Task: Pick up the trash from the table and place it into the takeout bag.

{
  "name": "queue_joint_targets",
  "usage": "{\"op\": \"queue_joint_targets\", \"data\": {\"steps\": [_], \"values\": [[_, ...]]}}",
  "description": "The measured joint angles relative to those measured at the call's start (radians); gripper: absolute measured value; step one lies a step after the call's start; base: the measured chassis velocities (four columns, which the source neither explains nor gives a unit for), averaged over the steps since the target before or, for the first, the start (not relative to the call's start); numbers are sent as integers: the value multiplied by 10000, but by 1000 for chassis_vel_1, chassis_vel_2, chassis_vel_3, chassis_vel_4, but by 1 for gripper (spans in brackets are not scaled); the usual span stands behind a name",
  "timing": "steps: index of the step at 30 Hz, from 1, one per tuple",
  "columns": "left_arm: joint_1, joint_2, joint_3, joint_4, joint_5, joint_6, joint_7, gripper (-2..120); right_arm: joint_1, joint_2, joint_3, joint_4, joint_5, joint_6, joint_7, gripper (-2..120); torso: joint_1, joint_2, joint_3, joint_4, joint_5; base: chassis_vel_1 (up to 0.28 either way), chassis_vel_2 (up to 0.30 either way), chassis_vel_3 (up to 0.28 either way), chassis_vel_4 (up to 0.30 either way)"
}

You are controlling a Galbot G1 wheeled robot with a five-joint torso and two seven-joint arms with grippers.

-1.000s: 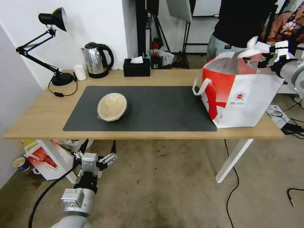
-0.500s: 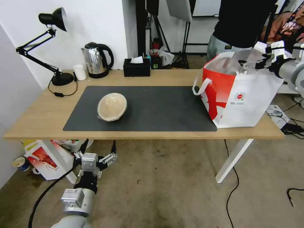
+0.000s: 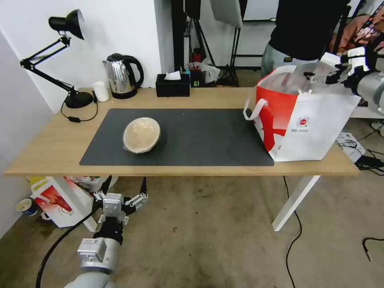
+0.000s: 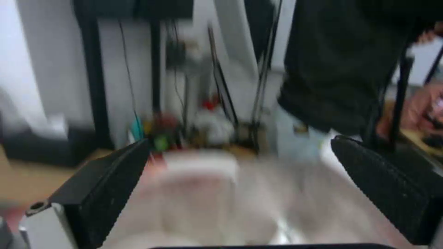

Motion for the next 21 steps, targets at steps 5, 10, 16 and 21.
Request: {"op": "queue_joint_targets", "data": {"steps": [5,10,16,21], "values": [[0,0,-1,0,0,0,0,100,-261,196,400,893,1153,1744,758,100,1,0,1,2,0,0,0,0,0],[1,0,-1,0,0,0,0,100,-907,616,694,1908,1233,3507,1526,100,0,0,0,1,0,0,0,0,0],[0,0,-1,0,0,0,0,100,-1864,1313,1185,3194,529,4937,2386,100,0,1,0,-1,1,0,0,0,0],[0,0,0,0,0,0,0,100,-2666,1892,1236,4354,-746,5448,3453,100,1,0,0,3,-3,0,0,0,0]]}}
